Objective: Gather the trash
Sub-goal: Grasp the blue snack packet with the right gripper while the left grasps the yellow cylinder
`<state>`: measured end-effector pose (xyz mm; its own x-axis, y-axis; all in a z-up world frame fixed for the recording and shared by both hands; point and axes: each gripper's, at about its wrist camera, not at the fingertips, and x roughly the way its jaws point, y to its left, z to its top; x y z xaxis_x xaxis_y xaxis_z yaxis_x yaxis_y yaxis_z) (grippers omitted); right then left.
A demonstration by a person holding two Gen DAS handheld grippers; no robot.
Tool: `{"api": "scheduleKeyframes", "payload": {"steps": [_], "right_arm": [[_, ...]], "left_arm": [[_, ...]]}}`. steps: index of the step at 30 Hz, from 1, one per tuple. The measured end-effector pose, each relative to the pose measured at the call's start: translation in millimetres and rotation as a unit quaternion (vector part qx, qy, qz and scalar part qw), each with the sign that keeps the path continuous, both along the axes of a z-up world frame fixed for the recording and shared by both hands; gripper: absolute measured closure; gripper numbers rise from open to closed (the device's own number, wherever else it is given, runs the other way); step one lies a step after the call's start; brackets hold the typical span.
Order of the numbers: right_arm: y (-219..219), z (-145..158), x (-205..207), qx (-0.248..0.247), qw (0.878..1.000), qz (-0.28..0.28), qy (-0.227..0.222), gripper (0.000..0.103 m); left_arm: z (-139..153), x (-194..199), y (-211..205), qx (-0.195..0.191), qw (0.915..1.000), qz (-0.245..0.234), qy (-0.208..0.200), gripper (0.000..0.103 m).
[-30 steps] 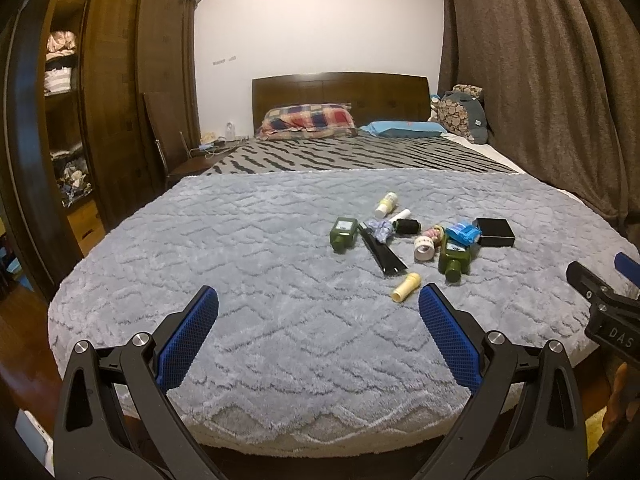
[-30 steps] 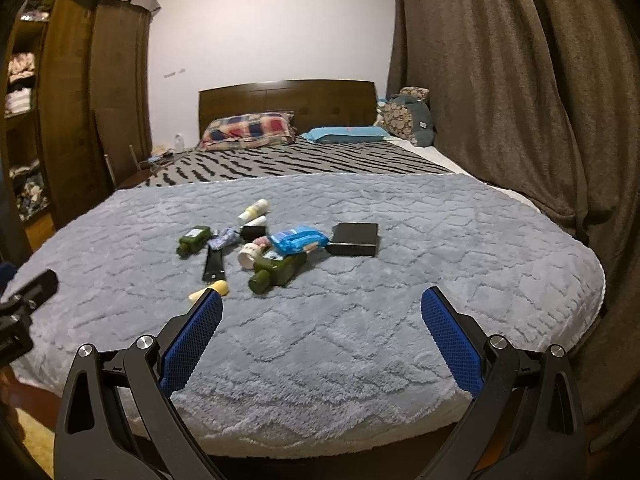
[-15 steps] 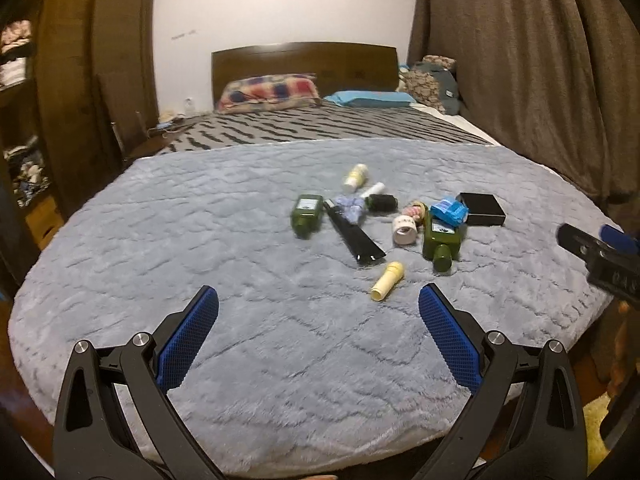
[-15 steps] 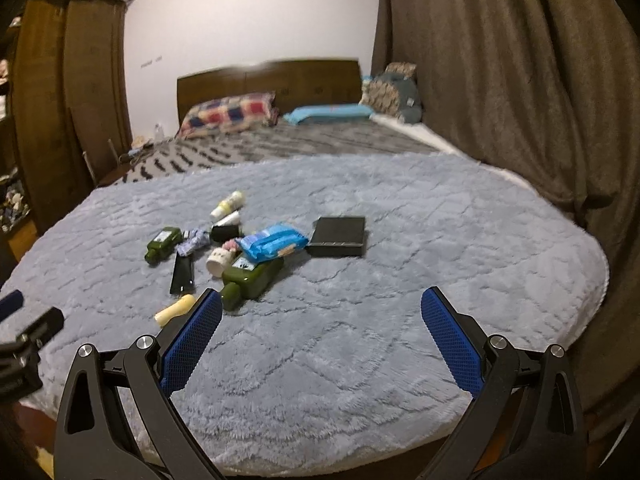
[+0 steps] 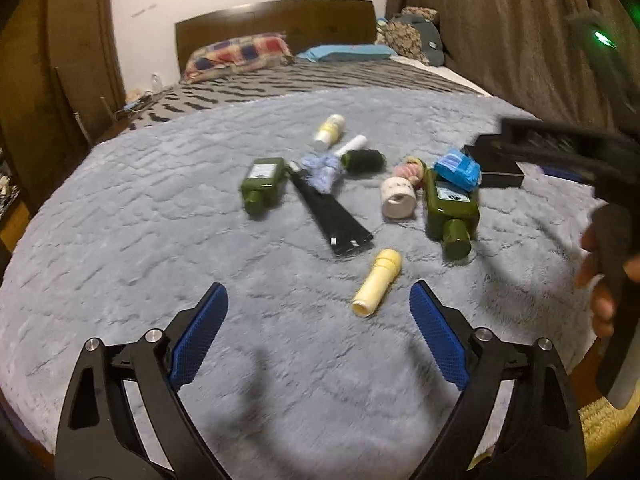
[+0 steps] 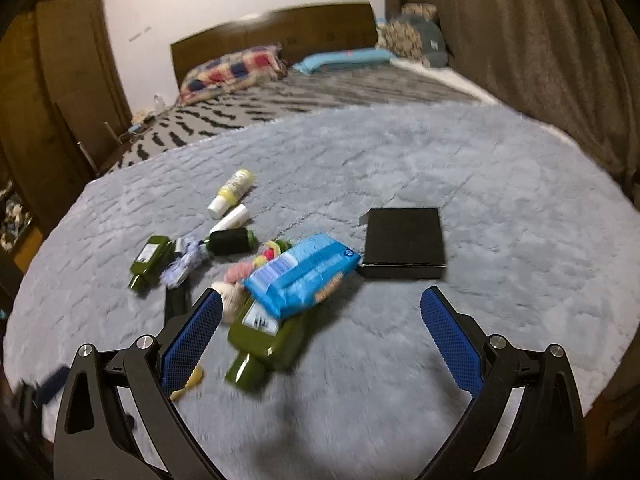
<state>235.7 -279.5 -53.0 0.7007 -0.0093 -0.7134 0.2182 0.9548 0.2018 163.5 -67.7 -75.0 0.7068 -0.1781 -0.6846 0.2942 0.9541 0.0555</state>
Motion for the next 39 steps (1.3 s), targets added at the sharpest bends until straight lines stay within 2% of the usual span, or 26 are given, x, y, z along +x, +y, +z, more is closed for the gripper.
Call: {"api": "scheduleKeyframes", "payload": {"steps": [4,9,11,15,19,20,23,29,30,32,35,39], "right_arm": [[-3,-18,24,0.047,0.998,0.004,0.03,0.025],[3,-22,35,0.058,0.998,0.005,0.033,0.033],[5,-24,41,0.063,0.997,0.009,0.038,0.035],[0,-31,55,0.089,0.995,0.007,0.049,0.043],[-3,-30,60,0.103,0.993,0.01,0.054,0.04],[-4,-28,61,0.109,0.993,0.01,0.051,0.034],[-8,-24,66,0.129,0.991,0.007,0.044,0.023],[-4,-30,85,0.12,0.991,-0.003,0.066,0.023],[-5,-34,89,0.123,0.99,-0.007,0.072,0.025],[-7,-40,93,0.131,0.988,-0.013,0.079,0.038],[-9,-44,93,0.138,0.987,-0.017,0.079,0.052],[-13,-41,87,0.145,0.987,-0.016,0.063,0.06]], "left_arm": [[-12,12,-16,0.007,0.9996,-0.022,0.013,0.026],[-24,26,-27,-0.003,0.9986,-0.037,0.037,0.044],[-27,30,-29,-0.005,0.9981,-0.042,0.045,0.047],[-37,39,-35,-0.01,0.9964,-0.053,0.066,0.063],[-40,41,-39,-0.007,0.9962,-0.056,0.066,0.063],[-40,42,-40,-0.007,0.9961,-0.057,0.067,0.063],[-42,43,-39,-0.009,0.9961,-0.057,0.067,0.063],[-43,43,-38,-0.012,0.996,-0.058,0.067,0.063],[-43,44,-38,-0.014,0.9959,-0.058,0.068,0.063],[-44,46,-36,-0.016,0.9958,-0.06,0.068,0.063],[-45,46,-35,-0.018,0.9956,-0.063,0.067,0.065],[-45,47,-33,-0.021,0.9953,-0.065,0.068,0.071]]}}
